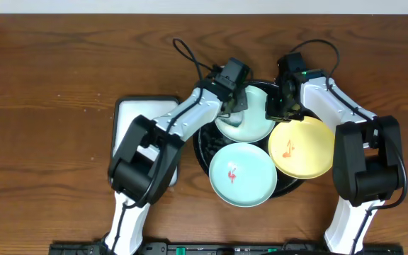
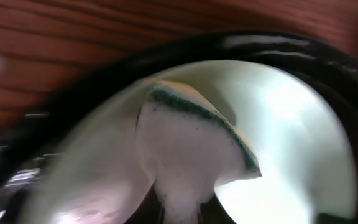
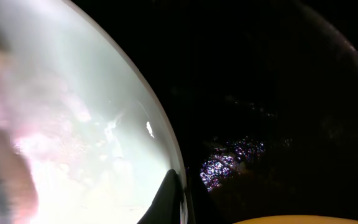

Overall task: Clean dirty plates on tray and stack at the side
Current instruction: 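Hold the back plate with the right gripper and scrub it with the sponge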

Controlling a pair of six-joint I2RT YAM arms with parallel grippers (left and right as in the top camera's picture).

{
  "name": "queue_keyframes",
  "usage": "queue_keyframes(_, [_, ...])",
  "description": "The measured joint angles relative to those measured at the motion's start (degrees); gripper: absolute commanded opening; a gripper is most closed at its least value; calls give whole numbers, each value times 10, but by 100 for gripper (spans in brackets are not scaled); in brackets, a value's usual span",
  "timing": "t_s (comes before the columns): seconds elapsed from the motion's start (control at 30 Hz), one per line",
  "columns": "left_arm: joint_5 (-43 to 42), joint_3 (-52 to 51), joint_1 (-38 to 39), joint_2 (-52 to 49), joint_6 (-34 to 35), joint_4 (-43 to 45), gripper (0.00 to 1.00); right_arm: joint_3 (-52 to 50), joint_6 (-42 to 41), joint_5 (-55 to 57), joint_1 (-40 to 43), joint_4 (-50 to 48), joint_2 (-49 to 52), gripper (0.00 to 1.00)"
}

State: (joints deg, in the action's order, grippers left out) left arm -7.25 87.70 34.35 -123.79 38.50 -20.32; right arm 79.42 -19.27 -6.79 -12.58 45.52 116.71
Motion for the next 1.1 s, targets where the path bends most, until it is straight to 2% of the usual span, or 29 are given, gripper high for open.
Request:
queue_keyframes(0.33, [-133,17,6,-31,77,45,7,0,-5,13,2,11,-2,1])
queue_keyframes(0.6, [-236,21,10,-35,89,0,8,0,-7,13,2,11,-2,1])
queue_keyframes(0.87, [-237,30,-13,-33,57,-54,7,0,-7,10,1,3,-2,1])
queue_keyframes(0.97, [-212,31,-40,-28,26,-89,8,0,-7,9,1,4,-2,1])
queue_keyframes(1.1, [-138,38,-87,-12,-20,-133,8,0,-7,9,1,4,-2,1])
